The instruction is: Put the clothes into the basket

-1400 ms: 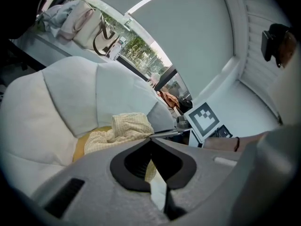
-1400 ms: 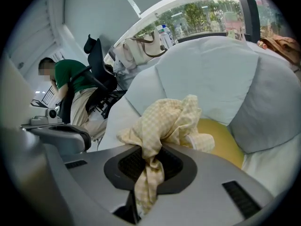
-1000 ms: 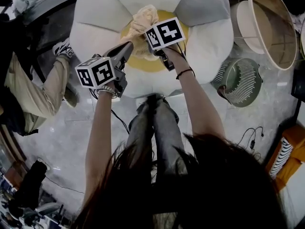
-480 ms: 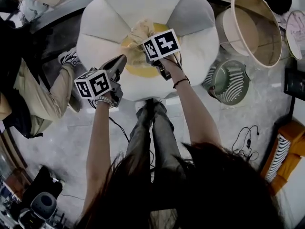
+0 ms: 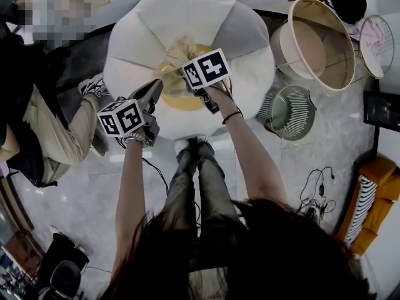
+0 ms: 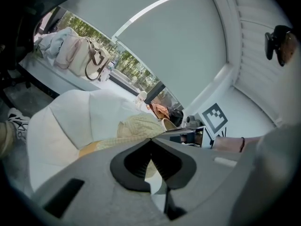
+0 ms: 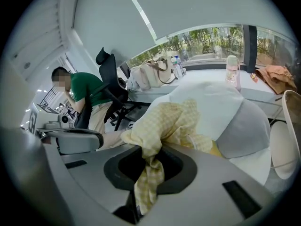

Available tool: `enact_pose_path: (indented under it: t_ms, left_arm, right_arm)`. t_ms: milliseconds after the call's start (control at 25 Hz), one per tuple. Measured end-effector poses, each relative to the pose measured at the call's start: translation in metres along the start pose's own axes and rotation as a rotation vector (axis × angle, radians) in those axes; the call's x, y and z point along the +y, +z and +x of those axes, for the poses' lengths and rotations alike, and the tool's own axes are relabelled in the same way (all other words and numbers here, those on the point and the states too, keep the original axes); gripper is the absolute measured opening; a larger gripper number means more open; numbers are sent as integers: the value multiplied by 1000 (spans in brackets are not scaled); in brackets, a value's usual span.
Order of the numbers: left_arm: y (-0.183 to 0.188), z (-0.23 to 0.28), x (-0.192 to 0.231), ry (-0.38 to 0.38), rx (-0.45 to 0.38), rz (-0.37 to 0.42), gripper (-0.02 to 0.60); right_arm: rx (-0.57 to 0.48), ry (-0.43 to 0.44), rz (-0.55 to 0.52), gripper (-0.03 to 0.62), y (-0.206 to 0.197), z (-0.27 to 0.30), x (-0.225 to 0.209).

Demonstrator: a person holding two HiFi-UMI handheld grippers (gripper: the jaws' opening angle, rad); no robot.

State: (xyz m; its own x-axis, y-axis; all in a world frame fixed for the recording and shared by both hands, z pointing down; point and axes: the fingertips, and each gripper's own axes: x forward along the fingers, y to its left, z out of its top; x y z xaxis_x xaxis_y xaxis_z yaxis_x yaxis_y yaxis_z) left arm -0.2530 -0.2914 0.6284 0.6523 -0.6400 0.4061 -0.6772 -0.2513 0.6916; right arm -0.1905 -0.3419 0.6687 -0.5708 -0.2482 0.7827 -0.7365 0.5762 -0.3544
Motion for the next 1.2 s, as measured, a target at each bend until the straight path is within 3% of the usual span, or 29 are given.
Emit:
enact_pose_path:
  t_ms: [600,840,1200]
  left_arm:
    - [49,-43,-76,-39,-45,36,11]
    - [78,-46,-104,-71,-76,95,11]
    - [84,-58,-139,-121,-69,160,11]
  right_arm:
    - [-89,-27,20,52,34,-94,38]
    - [-151,-45,13,52,54,-130,43]
    - [-223,-73,45,52,59,-171,50]
